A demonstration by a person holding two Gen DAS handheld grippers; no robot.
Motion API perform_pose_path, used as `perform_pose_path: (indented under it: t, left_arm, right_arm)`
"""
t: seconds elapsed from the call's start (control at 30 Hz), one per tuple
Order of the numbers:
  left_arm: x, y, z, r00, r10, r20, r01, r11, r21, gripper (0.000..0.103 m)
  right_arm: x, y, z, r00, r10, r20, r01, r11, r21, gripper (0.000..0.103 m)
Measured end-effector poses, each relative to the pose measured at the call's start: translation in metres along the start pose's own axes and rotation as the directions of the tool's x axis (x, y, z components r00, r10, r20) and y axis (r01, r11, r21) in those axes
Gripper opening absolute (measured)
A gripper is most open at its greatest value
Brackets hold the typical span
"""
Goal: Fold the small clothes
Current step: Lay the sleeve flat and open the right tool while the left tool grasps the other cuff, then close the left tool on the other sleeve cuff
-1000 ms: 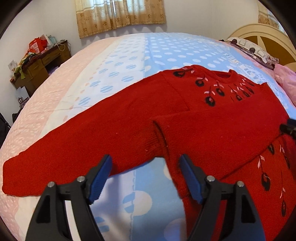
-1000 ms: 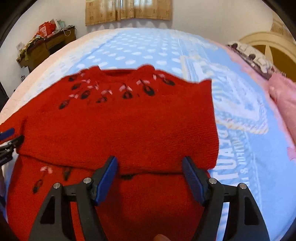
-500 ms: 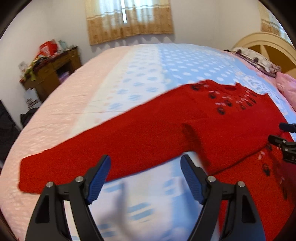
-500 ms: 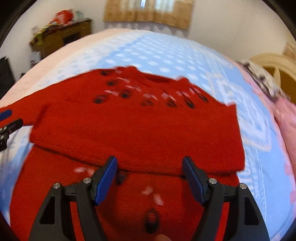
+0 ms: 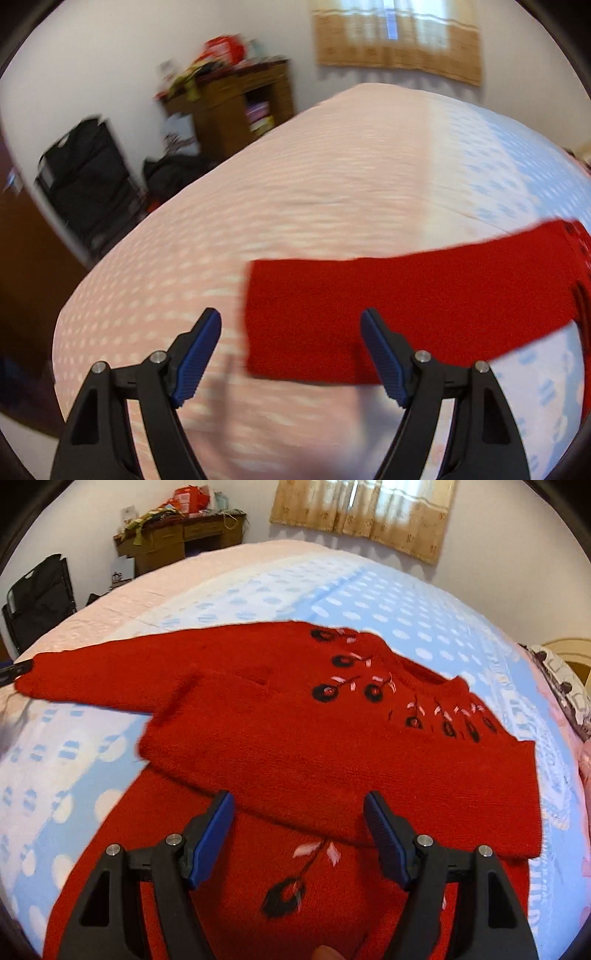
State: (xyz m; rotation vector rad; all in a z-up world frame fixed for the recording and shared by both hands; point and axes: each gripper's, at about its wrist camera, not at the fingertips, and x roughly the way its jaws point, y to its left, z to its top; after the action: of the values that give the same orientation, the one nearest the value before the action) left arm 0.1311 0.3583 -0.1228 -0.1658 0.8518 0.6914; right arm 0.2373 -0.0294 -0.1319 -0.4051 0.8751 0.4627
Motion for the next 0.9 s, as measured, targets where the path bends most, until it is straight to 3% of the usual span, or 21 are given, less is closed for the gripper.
perform_pose_path:
  t: [0.1, 0.27, 0.43, 0.5, 0.6, 0.7, 0.73, 0.77, 0.9]
  left_arm:
    - [0.016, 0.021, 0.0, 1.0, 0.001, -0.031, -0.003, 0.997, -0.077, 0.08]
    - [0.038, 0.036, -0.001, 0.993, -0.077, -0.088, 0.059, 0.979, -0.197, 0.078]
    - [0.043, 0.031, 0.003, 0.993, -0.088, -0.077, 0.072, 0.979, -0.192, 0.077]
    - [0.046, 0.028, 0.004, 0.992, -0.092, -0.082, 0.077, 0.982, -0.173, 0.071]
    - [0.044, 0.022, 0.004, 0.993, -0.091, -0.076, 0.08, 0.987, -0.138, 0.053]
    - [0.042, 0.016, 0.003, 0.991, -0.105, -0.081, 0.096, 0.99, -0.107, 0.033]
    - [0.042, 0.014, 0.004, 0.99, -0.11, -0.084, 0.101, 0.99, -0.101, 0.019]
    - [0.04, 0.013, 0.004, 0.988, -0.126, -0.09, 0.116, 0.988, -0.101, 0.013]
    - [0.025, 0.015, 0.01, 0.983, -0.166, -0.073, 0.156, 0.98, -0.125, 0.012]
  right_arm:
    - [-0.019, 0.013, -0.012, 1.0, -0.005, 0.018, 0.006, 0.998, -0.062, 0.073]
    - [-0.038, 0.036, -0.029, 1.0, 0.01, 0.025, -0.007, 0.991, -0.131, 0.073]
    - [-0.045, 0.053, -0.042, 0.999, -0.003, 0.043, 0.011, 0.982, -0.19, 0.073]
    - [-0.045, 0.055, -0.045, 0.999, 0.003, 0.045, 0.006, 0.981, -0.195, 0.073]
    - [-0.043, 0.057, -0.048, 0.999, 0.004, 0.04, 0.004, 0.982, -0.19, 0.073]
    - [-0.043, 0.057, -0.051, 0.999, -0.001, 0.035, 0.007, 0.984, -0.18, 0.073]
    - [-0.043, 0.057, -0.051, 0.999, -0.001, 0.035, 0.007, 0.984, -0.176, 0.073]
    - [-0.044, 0.056, -0.051, 0.999, -0.003, 0.038, 0.009, 0.986, -0.167, 0.073]
    - [-0.053, 0.051, -0.053, 0.998, 0.007, 0.055, 0.001, 0.991, -0.137, 0.073]
